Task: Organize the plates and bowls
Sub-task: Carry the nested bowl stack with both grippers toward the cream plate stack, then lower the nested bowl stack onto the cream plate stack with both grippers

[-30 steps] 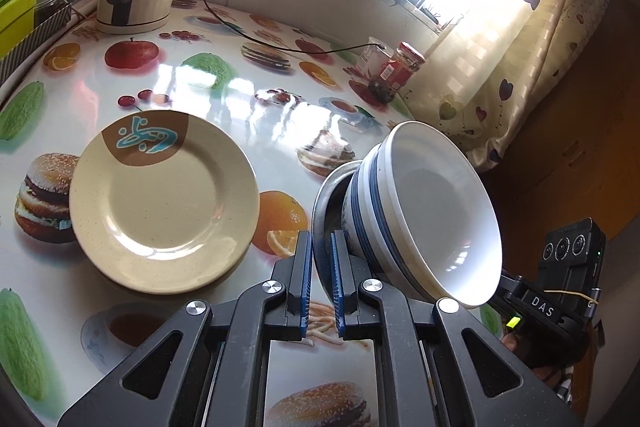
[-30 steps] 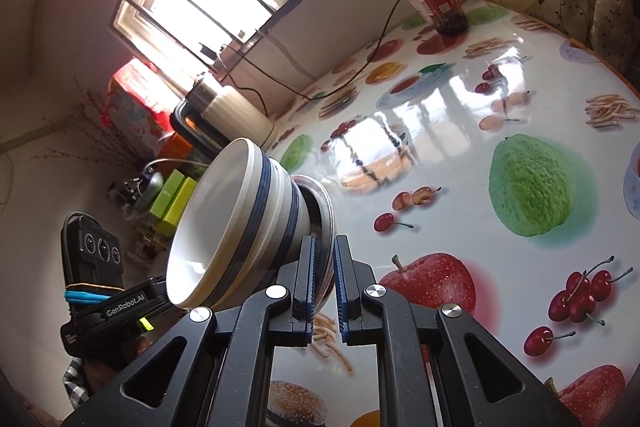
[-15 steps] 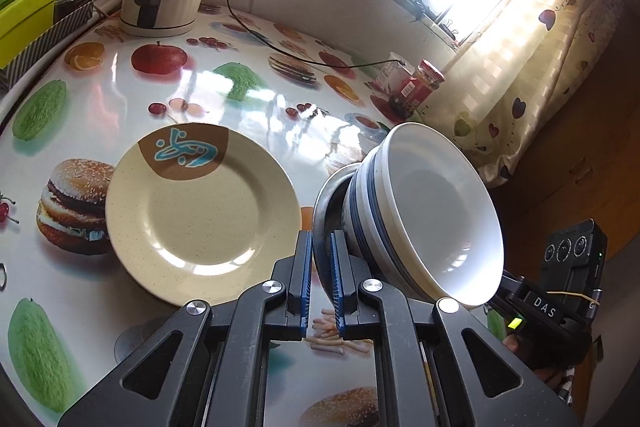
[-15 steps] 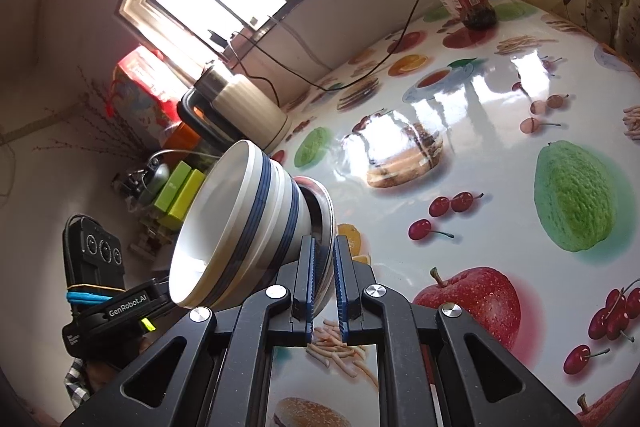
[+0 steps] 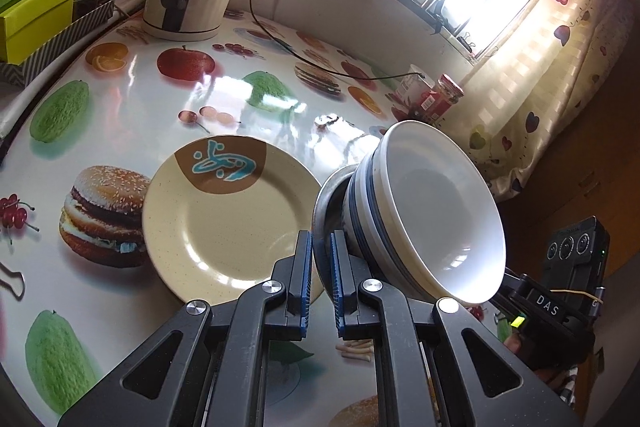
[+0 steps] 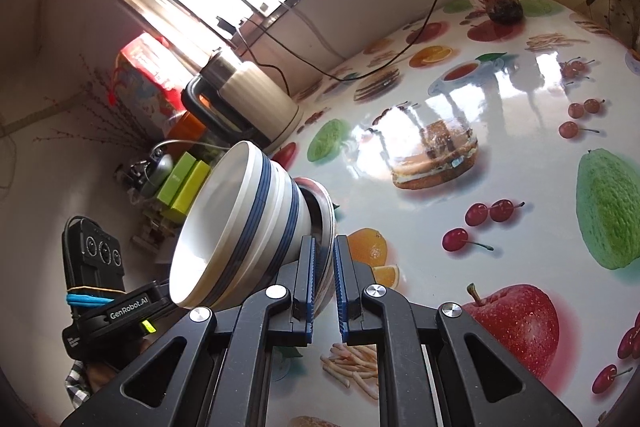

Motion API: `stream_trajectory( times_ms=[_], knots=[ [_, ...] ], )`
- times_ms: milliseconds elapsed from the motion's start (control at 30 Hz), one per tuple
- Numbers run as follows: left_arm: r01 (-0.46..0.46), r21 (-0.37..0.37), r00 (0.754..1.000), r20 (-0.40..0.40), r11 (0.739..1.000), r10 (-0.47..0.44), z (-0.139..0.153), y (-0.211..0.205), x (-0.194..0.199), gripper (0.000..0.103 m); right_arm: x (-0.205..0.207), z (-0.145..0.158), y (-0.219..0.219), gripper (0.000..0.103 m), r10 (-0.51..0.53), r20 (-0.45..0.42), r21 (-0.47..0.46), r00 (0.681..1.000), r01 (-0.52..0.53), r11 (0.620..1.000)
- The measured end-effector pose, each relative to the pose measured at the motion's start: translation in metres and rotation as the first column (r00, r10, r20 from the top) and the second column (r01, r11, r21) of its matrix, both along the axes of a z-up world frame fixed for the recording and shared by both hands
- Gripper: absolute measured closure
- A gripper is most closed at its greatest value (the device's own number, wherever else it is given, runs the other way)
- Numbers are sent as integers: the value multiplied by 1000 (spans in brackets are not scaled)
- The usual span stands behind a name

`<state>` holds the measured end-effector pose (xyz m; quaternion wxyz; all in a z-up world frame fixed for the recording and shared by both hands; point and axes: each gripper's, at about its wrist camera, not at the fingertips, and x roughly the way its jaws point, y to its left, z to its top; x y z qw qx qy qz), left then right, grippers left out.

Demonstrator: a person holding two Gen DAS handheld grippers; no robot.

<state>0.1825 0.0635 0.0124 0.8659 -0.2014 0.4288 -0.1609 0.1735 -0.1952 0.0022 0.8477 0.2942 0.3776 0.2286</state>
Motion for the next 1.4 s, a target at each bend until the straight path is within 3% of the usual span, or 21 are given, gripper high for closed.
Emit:
stream_trajectory(
  times_ms=[1400],
  knots=[
    [-135,16,990,-29,991,135,-13,59,19,94,61,-15,69,93,119,-44,-18,992,-120,993]
  ],
)
